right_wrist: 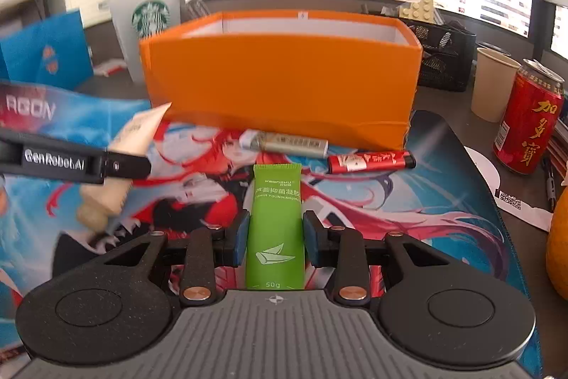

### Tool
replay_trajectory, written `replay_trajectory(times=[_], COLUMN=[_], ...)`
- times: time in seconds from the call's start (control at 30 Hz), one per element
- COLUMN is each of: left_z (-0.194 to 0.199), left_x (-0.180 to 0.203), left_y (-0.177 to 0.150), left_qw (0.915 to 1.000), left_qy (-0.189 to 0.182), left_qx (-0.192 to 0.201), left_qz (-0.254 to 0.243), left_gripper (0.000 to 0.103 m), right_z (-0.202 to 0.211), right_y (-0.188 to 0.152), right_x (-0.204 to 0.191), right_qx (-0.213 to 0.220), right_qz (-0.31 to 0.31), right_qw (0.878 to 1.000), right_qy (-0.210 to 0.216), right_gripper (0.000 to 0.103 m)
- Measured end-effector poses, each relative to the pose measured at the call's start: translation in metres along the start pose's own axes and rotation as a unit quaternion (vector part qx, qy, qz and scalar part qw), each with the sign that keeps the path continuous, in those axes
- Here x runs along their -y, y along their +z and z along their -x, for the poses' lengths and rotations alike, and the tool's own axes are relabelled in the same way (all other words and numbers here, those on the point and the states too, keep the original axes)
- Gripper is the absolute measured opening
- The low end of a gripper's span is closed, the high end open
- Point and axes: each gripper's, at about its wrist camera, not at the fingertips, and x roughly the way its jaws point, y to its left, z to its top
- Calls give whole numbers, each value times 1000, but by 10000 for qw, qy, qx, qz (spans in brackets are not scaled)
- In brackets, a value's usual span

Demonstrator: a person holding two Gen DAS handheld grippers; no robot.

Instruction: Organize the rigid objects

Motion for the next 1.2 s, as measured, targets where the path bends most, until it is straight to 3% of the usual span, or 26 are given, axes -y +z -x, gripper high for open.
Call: replay_trajectory(times=[0.4, 1.2], left_z=[20, 48], left_x=[4, 13], left_y=[15, 69], left_qw=[9993, 9964], left_qy=[10, -108], left_qx=[340, 833], left_qz=[-128, -150], left_gripper=[45, 45], right_z=[23, 45], right_y=[28, 76], right_x=[-1, 8], right_qx=[502, 1177], right_qz=[-136, -18], right_qw=[9983, 9926], right_qy=[277, 294], right_gripper=[30, 30])
